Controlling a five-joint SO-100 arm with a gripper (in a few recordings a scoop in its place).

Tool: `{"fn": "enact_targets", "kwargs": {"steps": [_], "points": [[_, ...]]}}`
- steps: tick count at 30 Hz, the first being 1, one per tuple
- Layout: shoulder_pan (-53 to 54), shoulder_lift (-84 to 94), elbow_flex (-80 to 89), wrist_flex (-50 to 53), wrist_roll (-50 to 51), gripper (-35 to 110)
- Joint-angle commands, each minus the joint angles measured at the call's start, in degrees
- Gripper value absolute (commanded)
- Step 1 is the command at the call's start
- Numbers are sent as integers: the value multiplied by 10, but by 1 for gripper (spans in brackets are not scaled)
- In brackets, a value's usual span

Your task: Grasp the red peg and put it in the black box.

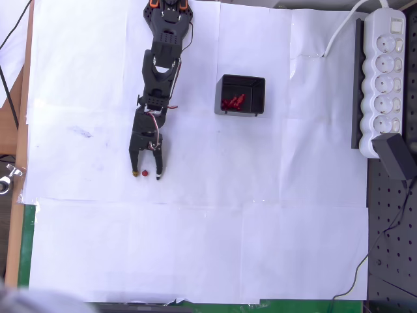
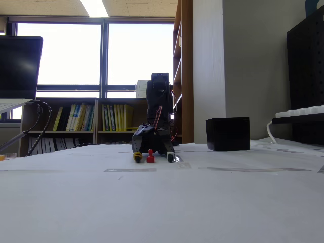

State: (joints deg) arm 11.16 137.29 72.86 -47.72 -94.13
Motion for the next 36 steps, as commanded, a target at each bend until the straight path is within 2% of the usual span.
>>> {"fn": "enact_targets", "kwargs": {"steps": [1, 5, 21, 24, 36], "points": [[16, -25, 9, -5, -10, 18], [16, -25, 8, -5, -2, 8], [30, -71, -13, 5, 5, 0], [40, -124, -38, 46, 11, 0], [52, -303, 5, 395, 67, 0]]}}
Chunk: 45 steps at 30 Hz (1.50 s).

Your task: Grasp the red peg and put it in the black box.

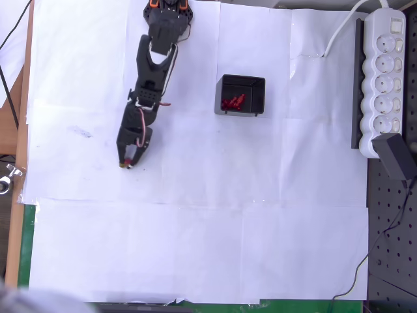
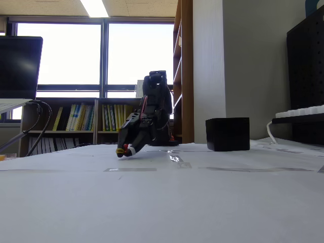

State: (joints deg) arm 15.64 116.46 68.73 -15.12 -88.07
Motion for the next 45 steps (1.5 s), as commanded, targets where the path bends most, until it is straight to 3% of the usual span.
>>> {"fn": "enact_targets", "kwargs": {"steps": [1, 8, 17, 29, 36, 45], "points": [[7, -102, 47, 81, 7, 0], [13, -105, 68, 136, 7, 0], [9, -153, 281, 606, 53, 0], [-25, -159, 533, 1013, 80, 0], [-98, -223, 529, 1089, 131, 0], [-304, -395, 428, 1099, 218, 0]]}}
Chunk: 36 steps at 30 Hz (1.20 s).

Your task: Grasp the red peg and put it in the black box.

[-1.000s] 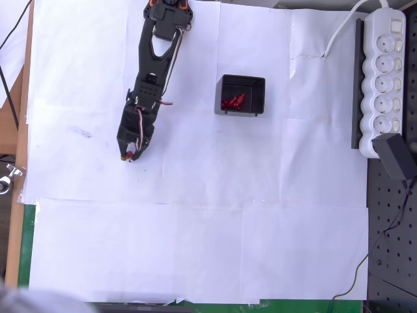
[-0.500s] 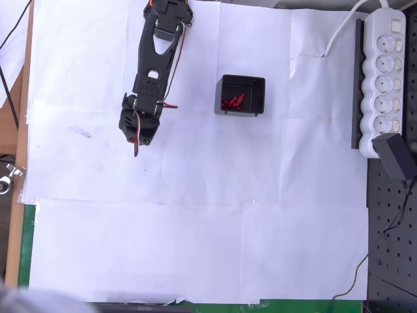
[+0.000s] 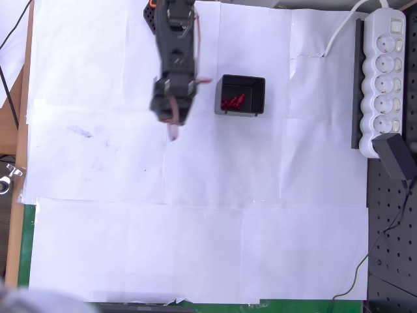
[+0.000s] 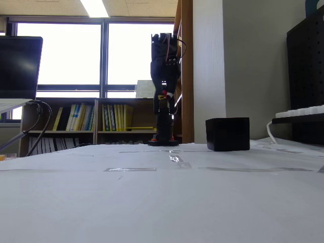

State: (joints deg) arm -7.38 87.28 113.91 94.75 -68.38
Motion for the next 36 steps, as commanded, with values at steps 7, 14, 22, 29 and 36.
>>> {"fn": "enact_targets", "kwargs": {"steps": [7, 14, 22, 29, 36], "points": [[-258, -178, -83, 49, 125, 0], [-345, -161, -99, 33, 210, 0], [-348, -56, -93, -38, 208, 0], [-342, 7, -64, -69, 210, 0], [-335, 13, -63, -68, 224, 30]]}}
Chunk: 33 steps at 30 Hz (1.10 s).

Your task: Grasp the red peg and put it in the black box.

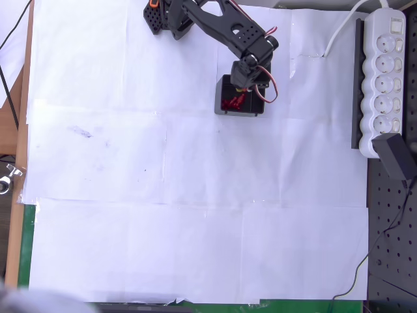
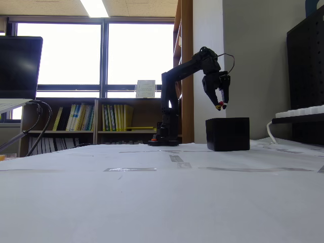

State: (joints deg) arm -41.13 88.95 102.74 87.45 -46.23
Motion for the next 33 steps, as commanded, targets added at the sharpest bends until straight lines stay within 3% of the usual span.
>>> {"fn": "enact_targets", "kwargs": {"steps": [1, 7, 16, 18, 19, 20, 21, 22, 26, 33], "points": [[3, -6, 48, 10, -1, 35], [1, -10, 58, 14, -21, 58], [11, -73, 78, 38, -76, 58], [24, -122, 102, 100, -103, 51], [39, -159, 103, 125, -122, 41], [62, -195, 96, 137, -136, 22], [93, -237, 79, 124, -134, 3], [129, -287, 47, 94, -148, 0], [257, -463, -151, -61, -253, 0], [338, -620, -442, -280, -339, 0]]}}
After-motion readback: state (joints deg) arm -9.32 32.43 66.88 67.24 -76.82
